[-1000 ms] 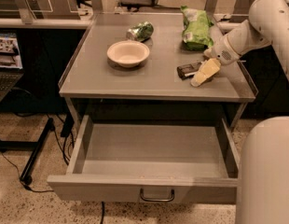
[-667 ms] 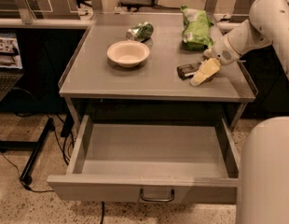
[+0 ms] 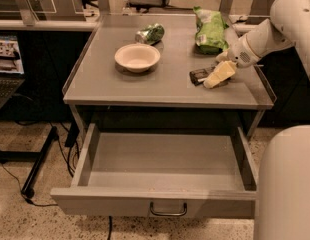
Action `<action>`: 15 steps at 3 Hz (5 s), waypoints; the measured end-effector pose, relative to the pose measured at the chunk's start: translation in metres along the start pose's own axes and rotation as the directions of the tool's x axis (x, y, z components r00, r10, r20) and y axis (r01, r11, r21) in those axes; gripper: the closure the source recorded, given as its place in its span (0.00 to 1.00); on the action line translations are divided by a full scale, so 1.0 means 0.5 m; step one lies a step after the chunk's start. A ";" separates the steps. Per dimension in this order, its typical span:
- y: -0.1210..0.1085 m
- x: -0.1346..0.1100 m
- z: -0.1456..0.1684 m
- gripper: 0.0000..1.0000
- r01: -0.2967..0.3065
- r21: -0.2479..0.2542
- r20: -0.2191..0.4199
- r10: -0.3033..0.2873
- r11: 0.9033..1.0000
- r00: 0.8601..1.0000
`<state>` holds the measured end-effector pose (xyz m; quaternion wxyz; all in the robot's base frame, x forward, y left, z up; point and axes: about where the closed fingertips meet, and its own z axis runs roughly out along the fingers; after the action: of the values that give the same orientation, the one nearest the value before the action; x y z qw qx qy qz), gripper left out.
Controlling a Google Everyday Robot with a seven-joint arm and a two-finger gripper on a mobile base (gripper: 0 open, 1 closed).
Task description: Place rxbar chocolate into top drawer
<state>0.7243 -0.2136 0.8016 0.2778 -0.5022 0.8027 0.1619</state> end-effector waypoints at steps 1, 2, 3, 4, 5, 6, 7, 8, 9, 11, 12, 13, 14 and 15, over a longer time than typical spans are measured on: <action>0.000 0.000 0.000 0.84 0.000 0.000 0.000 0.000 1.000 1.000; 0.000 0.000 0.000 1.00 0.000 0.000 0.000 0.000 1.000 1.000; 0.000 -0.003 -0.003 1.00 0.000 0.000 0.000 0.000 1.000 1.000; 0.000 -0.014 -0.018 1.00 0.000 0.000 0.000 0.000 1.000 1.000; -0.001 -0.029 -0.038 1.00 0.000 0.000 0.000 0.000 1.000 1.000; 0.001 -0.031 -0.038 1.00 0.007 -0.003 0.001 -0.007 1.000 1.000; 0.029 -0.052 -0.049 1.00 0.116 -0.037 0.012 -0.116 0.993 0.993; 0.077 -0.045 -0.096 1.00 0.222 -0.043 0.044 -0.220 0.974 0.974; 0.154 0.013 -0.129 1.00 0.216 -0.020 0.095 -0.213 0.976 0.972; 0.239 0.106 -0.140 1.00 0.027 0.078 0.203 -0.042 0.997 0.978; 0.287 0.143 -0.147 1.00 -0.074 0.122 0.273 0.038 0.990 0.961; 0.287 0.141 -0.149 1.00 -0.074 0.122 0.273 0.038 0.990 0.961; 0.286 0.137 -0.154 1.00 -0.074 0.122 0.273 0.038 0.990 0.961; 0.346 0.163 -0.160 1.00 -0.099 0.123 0.286 0.061 0.987 0.956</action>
Offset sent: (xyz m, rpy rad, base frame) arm 0.0000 0.0000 0.0000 0.0000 0.0000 0.0000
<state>0.5187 -0.2384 0.8124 0.4160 -0.4210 0.7839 0.1877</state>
